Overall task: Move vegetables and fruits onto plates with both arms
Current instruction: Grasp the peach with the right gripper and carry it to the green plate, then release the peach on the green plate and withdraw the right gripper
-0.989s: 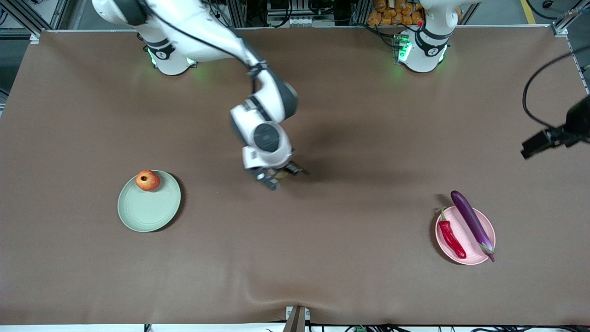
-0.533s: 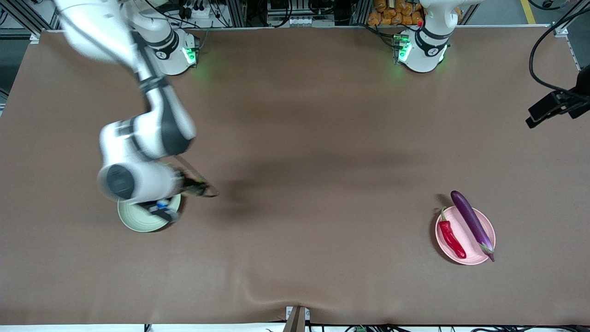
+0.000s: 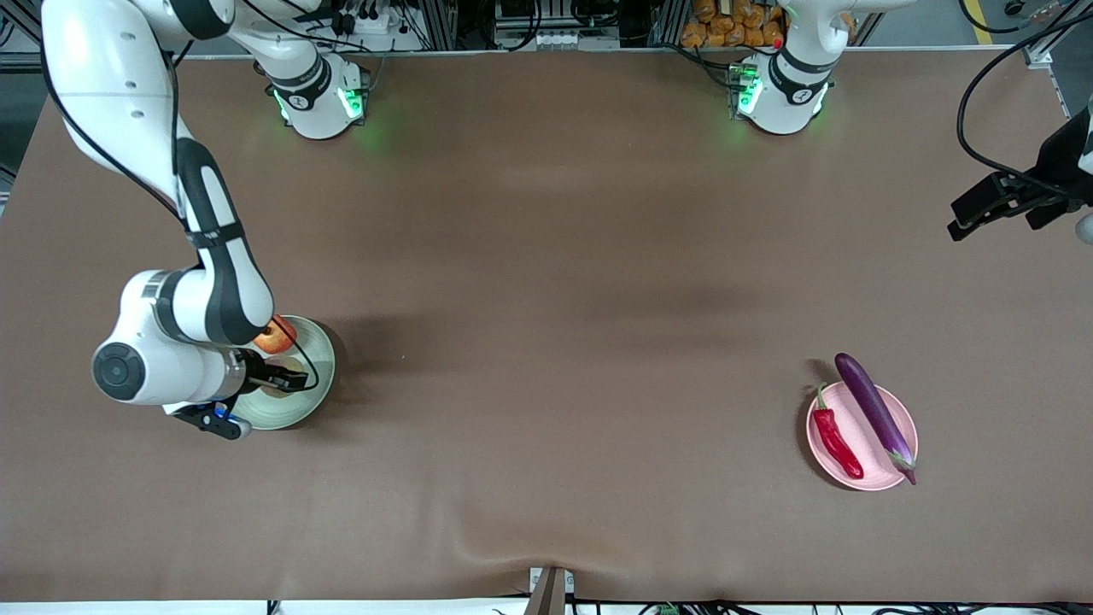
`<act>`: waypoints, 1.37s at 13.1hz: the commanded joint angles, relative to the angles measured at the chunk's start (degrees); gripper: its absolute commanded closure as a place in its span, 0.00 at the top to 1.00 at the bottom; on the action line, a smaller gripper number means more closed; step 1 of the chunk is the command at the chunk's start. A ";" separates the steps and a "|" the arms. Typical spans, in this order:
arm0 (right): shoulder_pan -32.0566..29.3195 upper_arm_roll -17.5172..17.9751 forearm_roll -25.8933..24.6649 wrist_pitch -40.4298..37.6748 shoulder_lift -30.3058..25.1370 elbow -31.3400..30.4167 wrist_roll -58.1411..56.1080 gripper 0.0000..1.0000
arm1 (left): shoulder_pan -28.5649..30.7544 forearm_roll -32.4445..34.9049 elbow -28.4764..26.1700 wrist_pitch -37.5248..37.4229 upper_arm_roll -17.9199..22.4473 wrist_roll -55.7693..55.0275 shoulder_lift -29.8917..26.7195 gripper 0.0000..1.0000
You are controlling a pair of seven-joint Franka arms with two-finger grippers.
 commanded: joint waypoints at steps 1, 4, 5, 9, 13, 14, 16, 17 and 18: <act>-0.70 1.24 0.57 -0.04 -0.73 -0.47 -0.79 1.00 | -0.25 0.03 1.48 0.14 0.49 0.82 1.25 1.00; -0.53 1.50 1.01 -8.18 -4.15 2.67 -0.88 1.00 | -0.34 0.12 1.13 -0.13 0.31 2.57 1.17 1.00; -0.35 1.50 1.53 -12.91 -5.20 5.83 -0.88 1.00 | -0.34 0.12 0.87 -0.21 0.31 2.84 1.08 1.00; 0.26 1.77 0.93 -26.20 -7.93 19.71 -4.63 1.00 | -0.08 0.21 -0.71 -0.21 -1.96 3.45 0.64 1.00; -0.35 1.06 0.66 -41.86 -11.07 32.92 -11.34 1.00 | -0.08 1.17 -0.89 -0.21 -2.23 3.45 0.11 1.00; -0.44 1.06 0.66 -42.57 -13.89 32.93 -11.16 1.00 | 0.10 1.18 -0.81 -0.30 -2.23 3.45 0.02 1.00; -2.27 1.76 1.54 -47.12 -18.02 32.76 -11.51 1.00 | 0.45 1.18 -0.72 -0.48 -1.97 3.63 -0.06 1.00; -2.89 1.85 1.10 -50.02 -19.44 32.58 -11.42 1.00 | 0.54 1.18 -0.46 -0.39 -1.80 3.72 0.02 1.00; -4.03 3.33 0.84 -50.57 -21.54 32.32 -11.34 1.00 | 0.54 1.18 -0.28 -0.39 -1.79 3.72 0.02 1.00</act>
